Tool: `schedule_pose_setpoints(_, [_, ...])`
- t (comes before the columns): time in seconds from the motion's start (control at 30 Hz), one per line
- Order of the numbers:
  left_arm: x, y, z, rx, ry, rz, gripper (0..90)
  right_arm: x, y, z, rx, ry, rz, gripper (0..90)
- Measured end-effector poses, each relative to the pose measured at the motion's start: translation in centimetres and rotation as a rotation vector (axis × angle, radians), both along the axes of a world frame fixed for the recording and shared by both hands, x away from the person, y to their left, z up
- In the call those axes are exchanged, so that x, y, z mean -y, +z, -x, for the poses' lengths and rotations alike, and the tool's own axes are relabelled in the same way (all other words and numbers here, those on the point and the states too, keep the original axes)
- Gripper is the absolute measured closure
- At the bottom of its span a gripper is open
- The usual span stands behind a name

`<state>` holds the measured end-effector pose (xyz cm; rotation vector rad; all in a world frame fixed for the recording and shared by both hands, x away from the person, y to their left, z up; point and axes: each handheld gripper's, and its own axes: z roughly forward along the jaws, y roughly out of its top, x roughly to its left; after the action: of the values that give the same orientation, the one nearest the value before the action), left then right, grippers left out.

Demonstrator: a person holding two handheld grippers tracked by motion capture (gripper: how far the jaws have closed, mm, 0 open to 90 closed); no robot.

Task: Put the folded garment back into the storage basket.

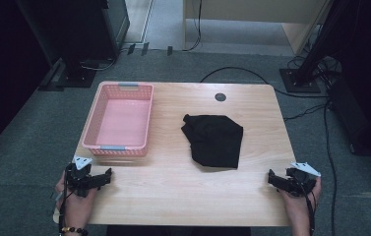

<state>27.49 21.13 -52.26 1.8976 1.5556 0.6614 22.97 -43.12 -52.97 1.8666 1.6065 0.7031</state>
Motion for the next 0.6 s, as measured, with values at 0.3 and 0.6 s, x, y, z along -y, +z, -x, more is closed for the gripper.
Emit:
schedule_pose_setpoints(0.3, [0.00, 0.00, 0.00, 0.000, 0.000, 0.000, 0.0, -0.15, 0.02, 0.03, 0.003, 0.005, -0.006, 0.0])
schedule_pose_setpoints(0.6, [-0.02, 0.01, 0.10, 0.000, 0.002, 0.000, 0.0, -0.64, 0.86, -0.11, 0.046, 0.011, -0.046, 0.0])
